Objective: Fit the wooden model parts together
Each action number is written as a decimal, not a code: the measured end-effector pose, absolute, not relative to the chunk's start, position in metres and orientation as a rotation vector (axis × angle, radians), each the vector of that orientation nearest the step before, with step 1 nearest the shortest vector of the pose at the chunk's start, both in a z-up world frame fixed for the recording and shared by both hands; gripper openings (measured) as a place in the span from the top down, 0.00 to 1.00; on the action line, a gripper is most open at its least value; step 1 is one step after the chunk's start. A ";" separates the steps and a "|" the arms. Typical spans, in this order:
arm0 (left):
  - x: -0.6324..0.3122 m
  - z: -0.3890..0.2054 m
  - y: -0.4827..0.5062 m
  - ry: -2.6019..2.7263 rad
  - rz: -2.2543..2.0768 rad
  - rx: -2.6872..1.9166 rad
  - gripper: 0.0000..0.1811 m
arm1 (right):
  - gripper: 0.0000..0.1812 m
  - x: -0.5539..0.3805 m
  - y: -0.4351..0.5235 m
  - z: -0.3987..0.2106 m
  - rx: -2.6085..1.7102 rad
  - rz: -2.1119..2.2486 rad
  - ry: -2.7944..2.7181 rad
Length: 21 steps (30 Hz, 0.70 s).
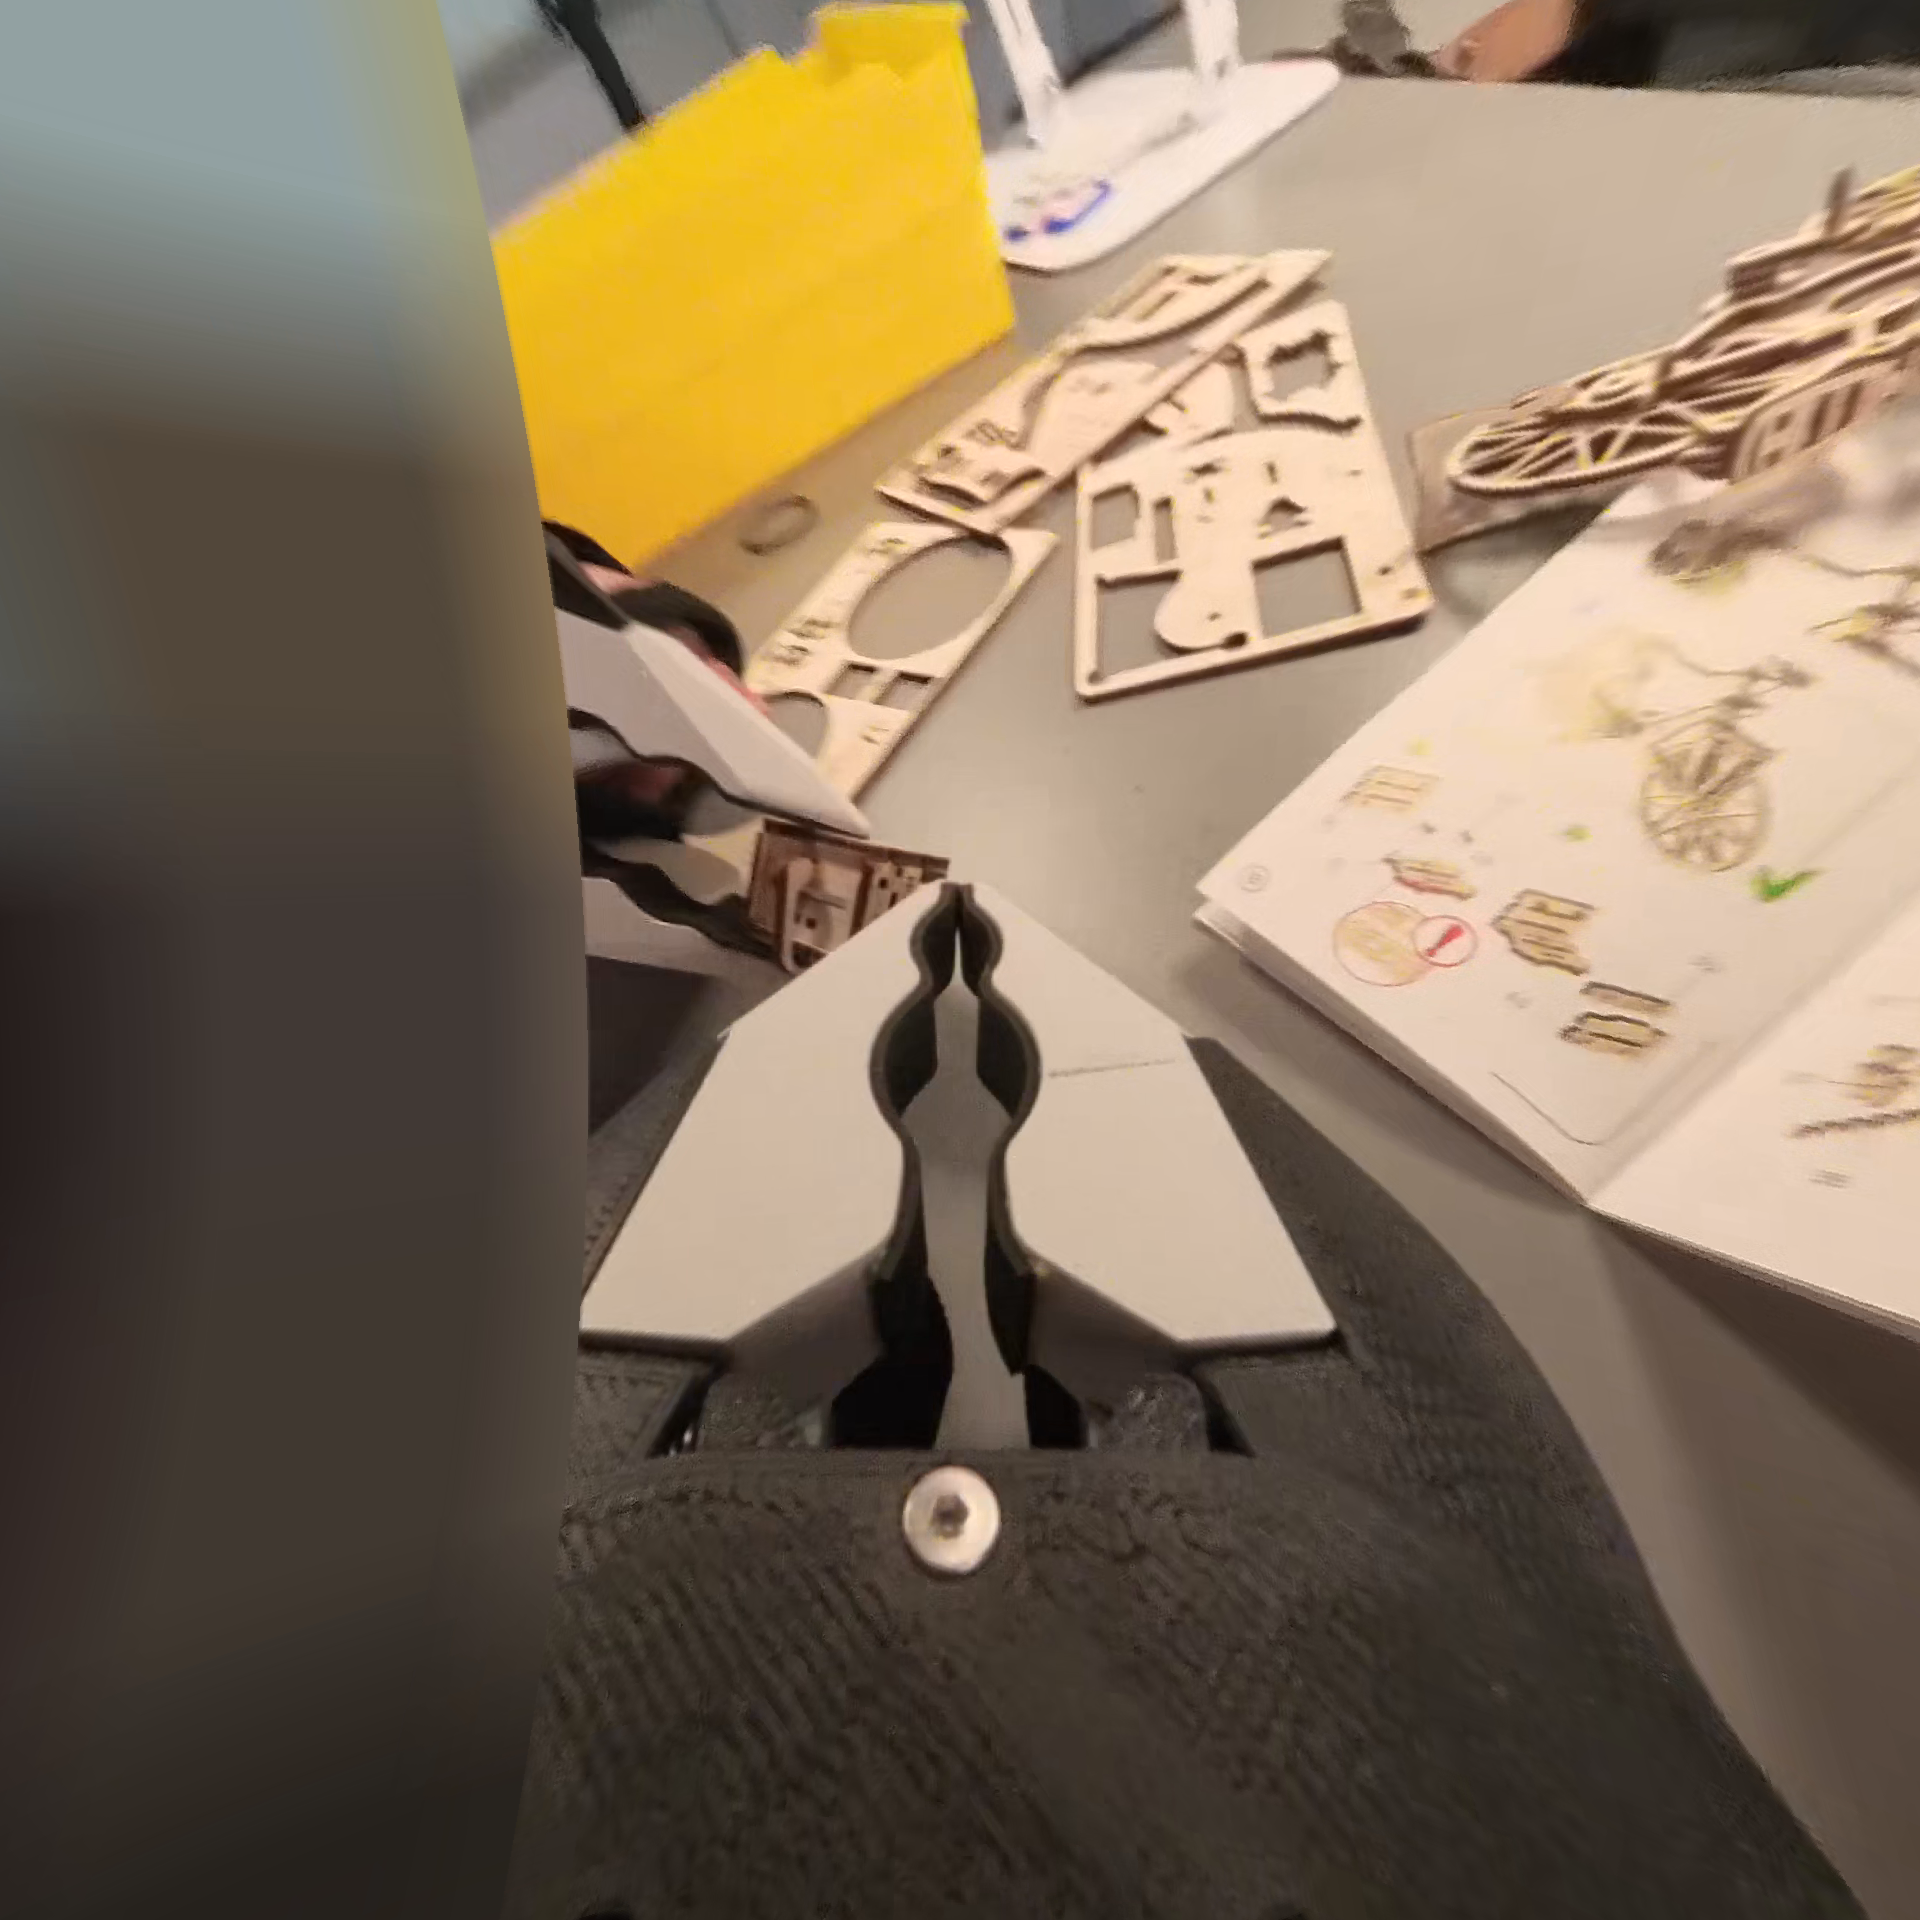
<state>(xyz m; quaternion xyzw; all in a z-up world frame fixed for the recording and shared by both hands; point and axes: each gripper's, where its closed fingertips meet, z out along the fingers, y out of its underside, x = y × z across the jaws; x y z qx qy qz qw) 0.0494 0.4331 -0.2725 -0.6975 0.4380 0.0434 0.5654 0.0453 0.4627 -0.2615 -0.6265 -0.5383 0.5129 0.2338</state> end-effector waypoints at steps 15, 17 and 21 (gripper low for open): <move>0.044 -0.288 0.441 1.058 0.205 -1.722 0.84 | 1.00 0.037 0.466 -0.285 -1.637 0.787 -1.546; 0.045 -0.288 0.441 1.062 0.205 -1.720 0.84 | 1.00 0.037 0.466 -0.285 -1.618 0.743 -1.562; 0.045 -0.287 0.440 1.066 0.204 -1.713 0.84 | 1.00 0.036 0.465 -0.286 -1.636 0.803 -1.552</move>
